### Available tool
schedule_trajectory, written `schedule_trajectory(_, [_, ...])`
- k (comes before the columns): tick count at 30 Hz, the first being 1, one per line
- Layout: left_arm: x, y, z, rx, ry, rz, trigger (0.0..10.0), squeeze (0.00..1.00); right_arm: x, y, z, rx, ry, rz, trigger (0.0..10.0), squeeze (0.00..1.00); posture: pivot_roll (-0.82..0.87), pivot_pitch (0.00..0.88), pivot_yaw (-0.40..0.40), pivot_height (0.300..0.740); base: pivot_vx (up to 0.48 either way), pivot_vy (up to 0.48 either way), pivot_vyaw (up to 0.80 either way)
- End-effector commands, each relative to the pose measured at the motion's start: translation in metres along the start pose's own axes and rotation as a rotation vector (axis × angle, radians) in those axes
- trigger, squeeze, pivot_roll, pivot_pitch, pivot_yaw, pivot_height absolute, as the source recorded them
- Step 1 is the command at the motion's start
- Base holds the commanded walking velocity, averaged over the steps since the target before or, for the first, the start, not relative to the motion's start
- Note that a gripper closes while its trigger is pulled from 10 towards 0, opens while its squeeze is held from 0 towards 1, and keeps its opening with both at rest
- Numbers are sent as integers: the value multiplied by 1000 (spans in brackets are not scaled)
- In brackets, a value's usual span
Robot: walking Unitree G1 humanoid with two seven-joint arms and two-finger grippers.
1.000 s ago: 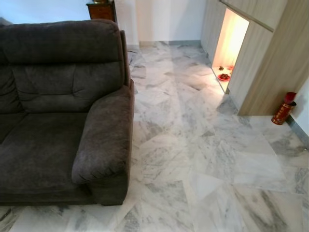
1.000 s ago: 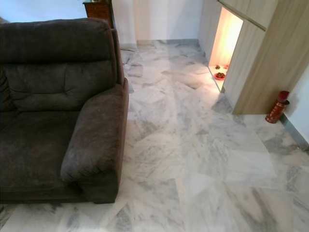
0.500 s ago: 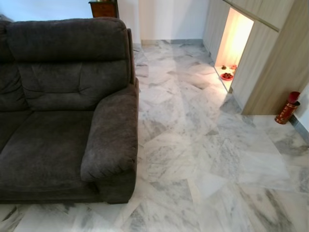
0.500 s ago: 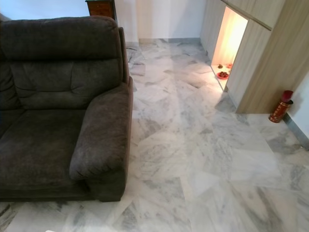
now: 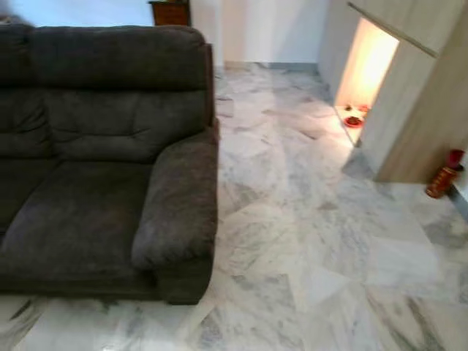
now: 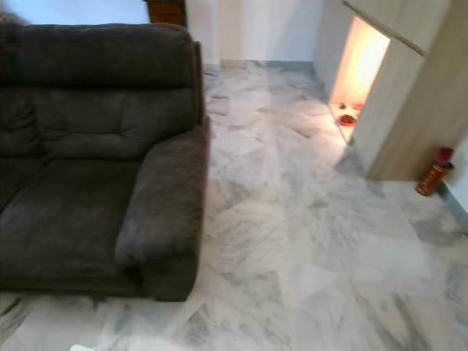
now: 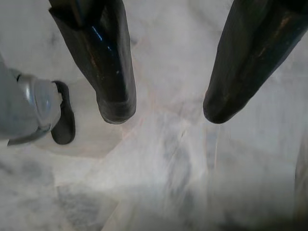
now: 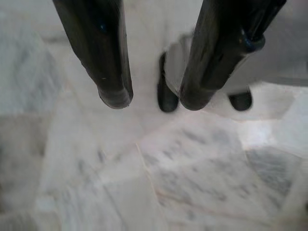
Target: Move the pillow to the sofa from floor
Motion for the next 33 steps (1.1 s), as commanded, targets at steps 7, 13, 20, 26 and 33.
schedule_trajectory(7, [-7, -3, 6, 11, -16, 26, 10000, 0, -4, -1, 2, 3, 18, -3, 10000, 0, 134, 51, 46, 740, 0, 480, 0])
schedule_trajectory(13, [-8, -3, 5, 11, -13, 33, 10000, 0, -3, -1, 2, 8, 29, -5, 10000, 0, 134, 52, 48, 740, 0, 480, 0])
schedule_trajectory(20, [-10, -3, 3, 12, -12, 42, 10000, 0, 0, 0, 4, 14, -6, -13, 10000, 0, 139, 52, 51, 740, 0, 480, 271])
schedule_trajectory(26, [-13, -4, 6, 16, -14, 48, 10000, 0, 4, 1, 9, 42, 16, -24, 10000, 0, 142, 52, 55, 740, 0, 480, 800])
schedule_trajectory(33, [-10, -4, 12, 17, -11, 44, 10000, 0, 5, 2, 12, 44, 66, -28, 10000, 0, 141, 48, 59, 740, 0, 480, 521])
Point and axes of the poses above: a point about 5 cm out from each wrist's last joint towards the gripper, its own y axis pointing out of the wrist towards the gripper, its own x axis along the axis of the wrist's last joint, z = x × y, the point moved 1 cm from there along y, pointing out of the wrist towards the gripper, and after that the axes turned 9 degrees about -y, right-handed, at the moved point
